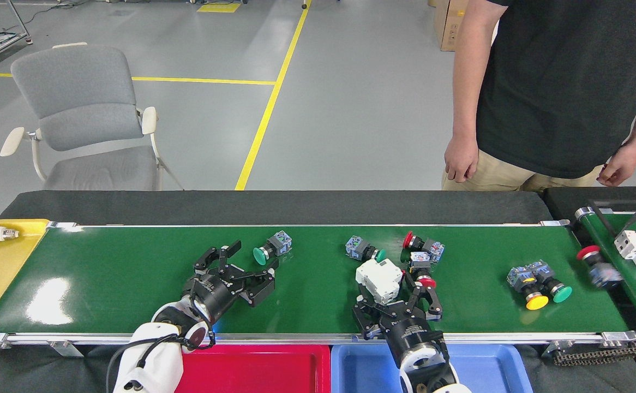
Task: Pick switch part from conveyor to tray
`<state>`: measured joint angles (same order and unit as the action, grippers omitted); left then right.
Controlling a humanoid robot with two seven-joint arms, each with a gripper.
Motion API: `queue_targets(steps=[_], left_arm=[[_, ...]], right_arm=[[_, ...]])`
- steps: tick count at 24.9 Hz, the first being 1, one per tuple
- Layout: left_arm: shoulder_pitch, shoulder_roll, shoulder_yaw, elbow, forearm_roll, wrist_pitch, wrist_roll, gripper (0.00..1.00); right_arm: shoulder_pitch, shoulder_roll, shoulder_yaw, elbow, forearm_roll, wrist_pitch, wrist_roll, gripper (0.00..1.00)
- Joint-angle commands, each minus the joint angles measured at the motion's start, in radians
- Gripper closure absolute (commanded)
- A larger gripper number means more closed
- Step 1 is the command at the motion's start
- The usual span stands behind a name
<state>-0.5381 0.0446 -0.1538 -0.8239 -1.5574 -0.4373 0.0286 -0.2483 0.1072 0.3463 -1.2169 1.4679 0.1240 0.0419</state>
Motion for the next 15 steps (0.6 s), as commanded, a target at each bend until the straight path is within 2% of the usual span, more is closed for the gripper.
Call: queue_targets(steps=[1, 2, 3, 4, 5, 6, 8, 9, 10, 11, 13, 15], left_arm=[[-0.039, 0.000, 0.005, 0.028, 0.000, 0.017, 0.011, 0.01], [-0.043, 0.000, 0.005, 0.037, 0.000, 0.017, 0.011, 0.02], [-0.043, 0.000, 0.005, 0.043, 0.000, 0.018, 0.011, 0.02], [-0.043, -0.002, 0.007, 0.048, 0.000, 0.018, 0.011, 0.03], [-0.043, -0.002, 0.007, 0.049, 0.002, 0.018, 0.013, 0.09], [-0.043, -0.002, 0.008, 0.049, 0.002, 0.018, 0.013, 0.16], [-0.042, 0.003, 0.010, 0.049, 0.005, 0.017, 0.014, 0.42], [-0.039, 0.004, 0.010, 0.049, 0.007, 0.015, 0.022, 0.58], [-0.036, 0.008, 0.010, 0.049, 0.010, 0.015, 0.034, 0.68], [-0.033, 0.009, 0.011, 0.051, 0.010, 0.017, 0.063, 0.77], [-0.025, 0.012, 0.026, 0.062, 0.011, 0.015, 0.117, 0.88], [-0.008, 0.015, 0.036, 0.057, 0.013, 0.006, 0.148, 0.93]], right_arm=[[-0.022, -0.001, 0.011, -0.007, -0.005, -0.020, 0.004, 0.73], [-0.022, -0.006, 0.020, -0.009, -0.006, -0.035, 0.010, 0.83], [-0.023, -0.015, 0.023, -0.010, -0.006, -0.049, 0.015, 0.89], [-0.022, -0.021, 0.023, -0.015, -0.006, -0.060, 0.015, 0.92], [-0.019, -0.023, 0.023, -0.023, -0.008, -0.072, 0.015, 0.94], [-0.016, -0.023, 0.023, -0.032, -0.008, -0.078, 0.015, 0.95], [0.006, -0.030, 0.023, -0.101, -0.008, -0.106, 0.007, 0.95], [0.033, -0.053, 0.019, -0.170, -0.011, -0.133, 0.006, 0.94], [0.058, -0.080, 0.014, -0.225, -0.018, -0.158, 0.006, 0.94], [0.103, -0.130, 0.008, -0.314, -0.044, -0.207, 0.004, 0.94], [0.210, -0.234, -0.023, -0.458, -0.133, -0.303, -0.008, 0.93], [0.307, -0.317, -0.072, -0.538, -0.201, -0.382, -0.022, 0.91]])
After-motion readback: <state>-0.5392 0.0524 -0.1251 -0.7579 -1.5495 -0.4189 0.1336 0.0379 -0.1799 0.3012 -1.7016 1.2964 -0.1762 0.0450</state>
